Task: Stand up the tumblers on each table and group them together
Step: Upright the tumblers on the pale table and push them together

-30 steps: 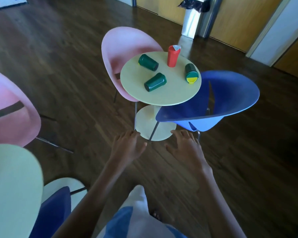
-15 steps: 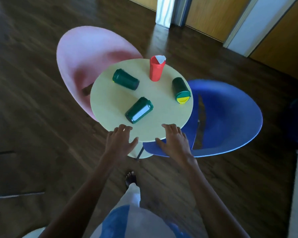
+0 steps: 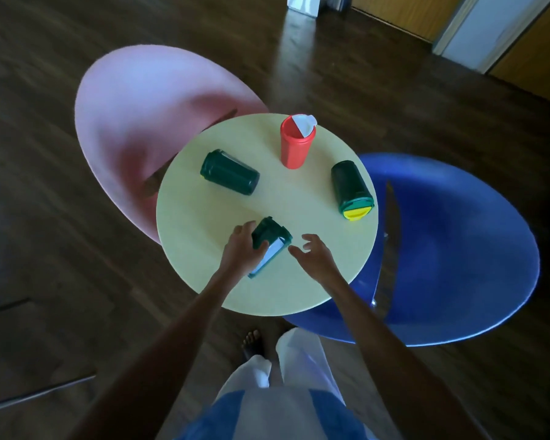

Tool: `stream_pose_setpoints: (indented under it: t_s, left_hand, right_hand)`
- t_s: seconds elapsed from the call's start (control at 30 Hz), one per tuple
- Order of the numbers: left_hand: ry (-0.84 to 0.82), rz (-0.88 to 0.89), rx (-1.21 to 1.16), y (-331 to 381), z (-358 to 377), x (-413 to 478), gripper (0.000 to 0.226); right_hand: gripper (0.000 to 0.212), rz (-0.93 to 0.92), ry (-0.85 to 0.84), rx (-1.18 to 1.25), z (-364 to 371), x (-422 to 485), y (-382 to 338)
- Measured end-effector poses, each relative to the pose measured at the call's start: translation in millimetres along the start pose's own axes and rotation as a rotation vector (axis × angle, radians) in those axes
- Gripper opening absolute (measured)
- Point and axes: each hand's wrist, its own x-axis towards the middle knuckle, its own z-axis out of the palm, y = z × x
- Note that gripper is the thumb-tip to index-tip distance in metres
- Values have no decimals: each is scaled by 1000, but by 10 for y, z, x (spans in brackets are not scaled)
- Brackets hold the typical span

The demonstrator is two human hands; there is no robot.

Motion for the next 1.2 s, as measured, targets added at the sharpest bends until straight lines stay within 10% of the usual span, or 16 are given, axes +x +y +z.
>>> stream_pose_setpoints:
  t_s: [0.27, 0.5, 1.2]
  left_hand:
    - [-141, -47, -68, 72, 47, 413, 51]
    - [-159, -17, -152, 4, -15, 452, 46]
    - [-59, 279, -354, -82, -89, 102, 74]
  right_hand:
    - [58, 39, -148, 27, 150, 356, 99]
    - [38, 234, -267, 572, 246, 403, 105]
    - [82, -254, -117, 310, -94, 93, -14]
